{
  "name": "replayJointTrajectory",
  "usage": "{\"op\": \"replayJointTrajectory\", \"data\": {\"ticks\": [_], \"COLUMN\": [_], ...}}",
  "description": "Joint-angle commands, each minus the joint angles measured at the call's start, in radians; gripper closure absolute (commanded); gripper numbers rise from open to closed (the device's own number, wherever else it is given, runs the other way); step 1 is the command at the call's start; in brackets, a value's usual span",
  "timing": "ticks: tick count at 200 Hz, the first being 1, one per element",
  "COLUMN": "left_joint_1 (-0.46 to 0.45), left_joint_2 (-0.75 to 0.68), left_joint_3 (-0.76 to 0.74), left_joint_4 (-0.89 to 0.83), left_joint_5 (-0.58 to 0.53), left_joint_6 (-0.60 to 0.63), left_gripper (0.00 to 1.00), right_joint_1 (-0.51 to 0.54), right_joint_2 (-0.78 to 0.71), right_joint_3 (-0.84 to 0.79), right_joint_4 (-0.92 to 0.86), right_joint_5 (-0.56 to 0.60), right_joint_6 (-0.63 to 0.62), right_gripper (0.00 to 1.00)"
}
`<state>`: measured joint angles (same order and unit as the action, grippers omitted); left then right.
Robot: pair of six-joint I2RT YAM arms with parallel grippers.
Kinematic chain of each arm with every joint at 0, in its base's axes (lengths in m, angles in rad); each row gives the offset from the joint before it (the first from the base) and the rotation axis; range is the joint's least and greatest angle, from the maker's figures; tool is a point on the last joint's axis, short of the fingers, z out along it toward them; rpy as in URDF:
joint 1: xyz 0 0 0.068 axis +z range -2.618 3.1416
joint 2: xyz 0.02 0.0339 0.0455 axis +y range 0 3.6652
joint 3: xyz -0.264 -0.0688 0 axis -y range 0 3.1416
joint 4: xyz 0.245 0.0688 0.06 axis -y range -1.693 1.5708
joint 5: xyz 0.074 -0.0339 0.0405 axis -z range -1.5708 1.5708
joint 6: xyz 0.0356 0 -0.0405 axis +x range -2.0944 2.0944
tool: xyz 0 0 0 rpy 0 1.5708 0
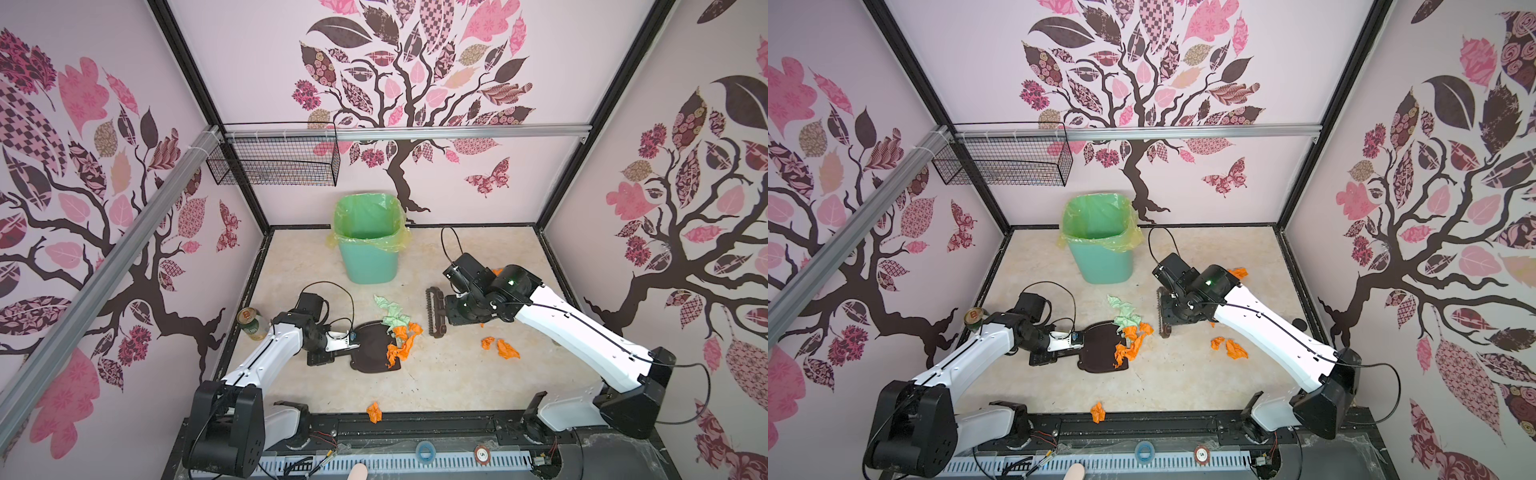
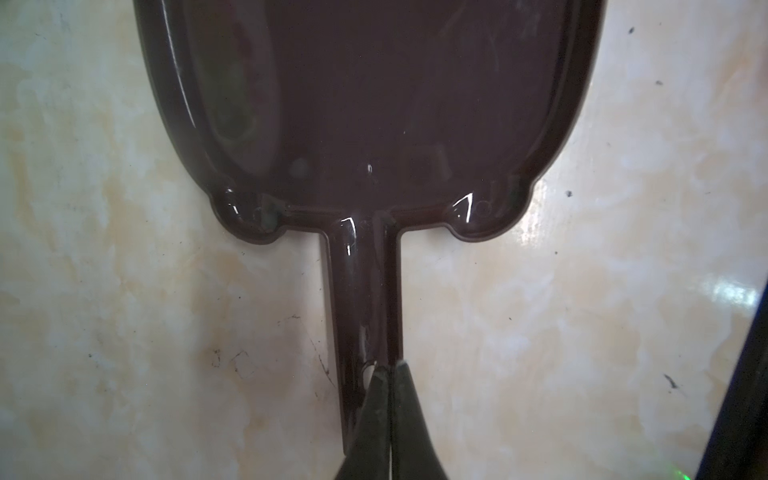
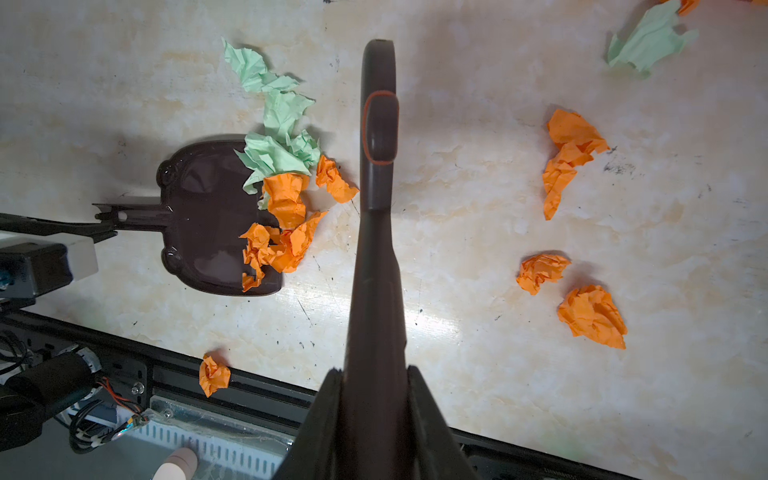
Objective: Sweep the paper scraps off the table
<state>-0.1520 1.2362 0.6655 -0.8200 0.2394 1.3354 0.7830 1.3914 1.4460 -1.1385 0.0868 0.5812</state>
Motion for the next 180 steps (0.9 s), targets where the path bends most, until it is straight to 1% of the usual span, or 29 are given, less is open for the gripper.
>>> {"op": "replayJointTrajectory", "data": {"ticks": [1,30,56,76,105,112,129,147,168,180], "left_joint_1": [0.003,0.005,0.013,0.013,0.012,0.014,0.012,0.014,0.012,0.013], "left_joint_2": [0.015,0.020,-0.042,-0.108,-0.157,-0.160,-0.149,-0.129,-0.115,-0.100], "left_joint_3": [-0.038,-0.052,-0.050,-0.035,-0.032,-0.040,-0.072,-0.098,-0.119,-0.126], "left_joint_4": [0.053,0.077,0.078,0.032,-0.026,-0.026,-0.008,-0.002,0.026,0.044], "left_joint_5": [0.001,-0.025,-0.032,-0.011,-0.002,-0.013,-0.045,-0.045,-0.046,-0.050], "left_joint_6": [0.011,0.016,0.016,0.020,0.024,0.027,0.036,0.049,0.054,0.060], "left_gripper": [1.00,1.00,0.77,0.69,0.65,0.65,0.64,0.62,0.62,0.65], "right_joint_1": [-0.003,-0.004,-0.004,-0.003,-0.005,-0.005,-0.005,-0.004,-0.005,-0.005], "right_joint_2": [-0.018,-0.025,-0.032,-0.034,-0.033,-0.032,-0.030,-0.029,-0.029,-0.031], "right_joint_3": [-0.002,-0.027,-0.055,-0.075,-0.082,-0.082,-0.086,-0.084,-0.082,-0.083], "right_joint_4": [0.019,0.036,0.055,0.069,0.079,0.081,0.086,0.088,0.086,0.085], "right_joint_5": [-0.002,-0.008,-0.015,-0.015,-0.015,-0.015,-0.019,-0.020,-0.020,-0.019], "right_joint_6": [-0.008,-0.010,-0.017,-0.022,-0.028,-0.029,-0.034,-0.037,-0.037,-0.036], "right_gripper": [1.00,1.00,1.00,1.00,1.00,1.00,1.00,1.00,1.00,1.00]}}
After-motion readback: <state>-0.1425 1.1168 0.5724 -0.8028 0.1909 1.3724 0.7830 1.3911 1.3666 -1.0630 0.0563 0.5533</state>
